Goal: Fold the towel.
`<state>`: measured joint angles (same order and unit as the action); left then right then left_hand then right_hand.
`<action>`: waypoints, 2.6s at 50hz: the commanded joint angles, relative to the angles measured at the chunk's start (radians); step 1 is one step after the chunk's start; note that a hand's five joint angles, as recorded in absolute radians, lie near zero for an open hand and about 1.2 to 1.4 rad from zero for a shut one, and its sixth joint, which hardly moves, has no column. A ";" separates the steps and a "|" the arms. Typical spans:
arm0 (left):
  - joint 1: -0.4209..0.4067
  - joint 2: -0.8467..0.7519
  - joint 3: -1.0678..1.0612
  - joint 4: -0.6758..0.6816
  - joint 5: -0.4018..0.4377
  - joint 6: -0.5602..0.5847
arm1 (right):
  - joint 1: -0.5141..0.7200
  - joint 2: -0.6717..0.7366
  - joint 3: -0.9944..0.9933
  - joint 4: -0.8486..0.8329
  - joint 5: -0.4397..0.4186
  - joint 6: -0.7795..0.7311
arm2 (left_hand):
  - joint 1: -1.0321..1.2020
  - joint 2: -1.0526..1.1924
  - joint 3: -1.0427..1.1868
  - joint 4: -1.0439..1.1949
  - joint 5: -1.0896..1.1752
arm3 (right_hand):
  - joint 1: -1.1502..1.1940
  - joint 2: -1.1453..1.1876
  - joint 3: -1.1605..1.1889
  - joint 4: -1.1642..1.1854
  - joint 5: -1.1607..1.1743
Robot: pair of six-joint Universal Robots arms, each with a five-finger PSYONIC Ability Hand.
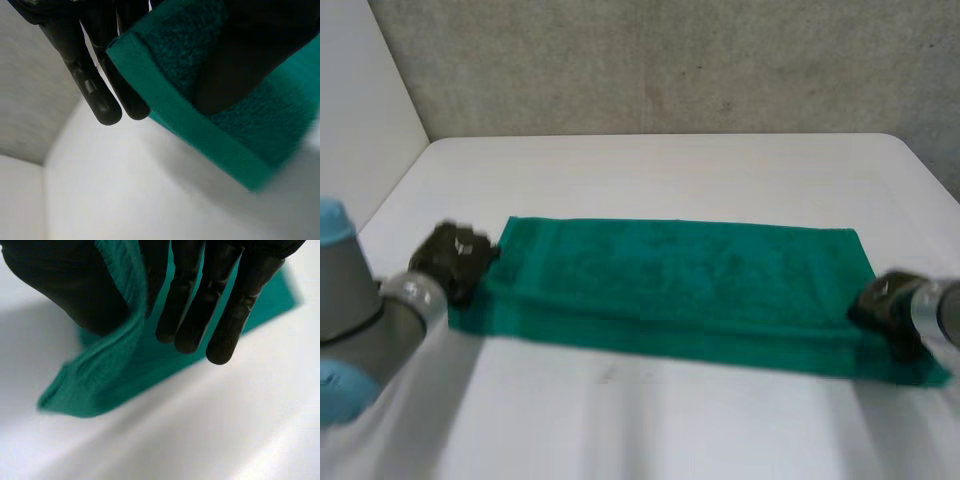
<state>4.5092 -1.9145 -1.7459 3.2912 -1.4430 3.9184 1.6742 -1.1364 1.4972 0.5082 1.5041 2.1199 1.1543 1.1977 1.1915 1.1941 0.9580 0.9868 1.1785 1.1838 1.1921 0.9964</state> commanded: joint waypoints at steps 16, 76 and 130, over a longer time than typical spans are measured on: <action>-0.051 -0.051 0.766 0.444 -0.073 -0.284 | 0.096 -0.104 -0.708 -0.565 0.048 0.468 | 0.242 0.199 0.205 0.202 0.264 | 0.409 0.218 0.212 0.204 0.225; 0.005 -0.075 0.052 0.149 0.089 -0.080 | -0.010 0.058 -0.063 -0.240 -0.016 0.172 | 0.242 0.199 0.205 0.202 0.264 | 0.409 0.218 0.212 0.204 0.225; -0.104 -0.107 0.117 0.211 -0.109 -0.188 | -0.097 0.047 0.009 -0.444 -0.237 0.535 | -0.747 -0.790 -0.784 -0.787 -0.725 | -0.812 -1.004 -1.009 -1.018 -0.996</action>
<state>4.4221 -2.0379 -1.5772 3.4968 -1.5569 3.7477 1.5983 -1.0945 1.4417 0.0730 1.2830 2.6859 0.4108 0.3972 0.4010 0.3896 0.2108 0.2054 0.2239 0.2116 0.2343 0.0657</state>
